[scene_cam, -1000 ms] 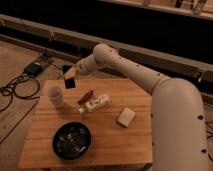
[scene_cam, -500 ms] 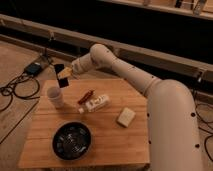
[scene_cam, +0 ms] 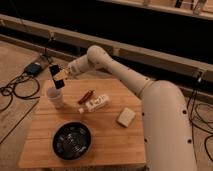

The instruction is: Place the eraser in the ceramic cup

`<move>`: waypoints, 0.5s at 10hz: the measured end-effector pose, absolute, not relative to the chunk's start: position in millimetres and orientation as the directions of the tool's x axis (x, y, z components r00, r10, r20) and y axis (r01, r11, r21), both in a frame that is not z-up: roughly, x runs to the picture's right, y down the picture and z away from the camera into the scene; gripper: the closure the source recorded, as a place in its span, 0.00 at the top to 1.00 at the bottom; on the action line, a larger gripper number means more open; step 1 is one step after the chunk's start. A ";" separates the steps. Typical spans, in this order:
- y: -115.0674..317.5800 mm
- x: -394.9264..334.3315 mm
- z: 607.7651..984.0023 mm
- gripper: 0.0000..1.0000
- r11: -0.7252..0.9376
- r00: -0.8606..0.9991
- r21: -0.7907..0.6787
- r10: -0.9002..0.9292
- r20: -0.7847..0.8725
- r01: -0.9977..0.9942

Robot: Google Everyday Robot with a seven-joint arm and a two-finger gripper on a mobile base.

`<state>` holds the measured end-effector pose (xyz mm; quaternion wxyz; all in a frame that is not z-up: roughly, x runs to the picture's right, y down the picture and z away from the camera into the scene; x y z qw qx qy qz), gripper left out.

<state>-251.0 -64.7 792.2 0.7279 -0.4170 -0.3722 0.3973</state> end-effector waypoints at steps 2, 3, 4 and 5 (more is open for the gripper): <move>-59.9 -262.2 798.6 0.00 0.336 0.409 -0.911 0.886 0.219 -0.239; -56.4 -268.3 801.4 0.00 0.334 0.413 -0.916 0.884 0.221 -0.224; -52.8 -274.1 804.2 0.00 0.331 0.418 -0.920 0.881 0.222 -0.209; -50.5 -278.4 805.4 0.00 0.331 0.423 -0.923 0.878 0.224 -0.198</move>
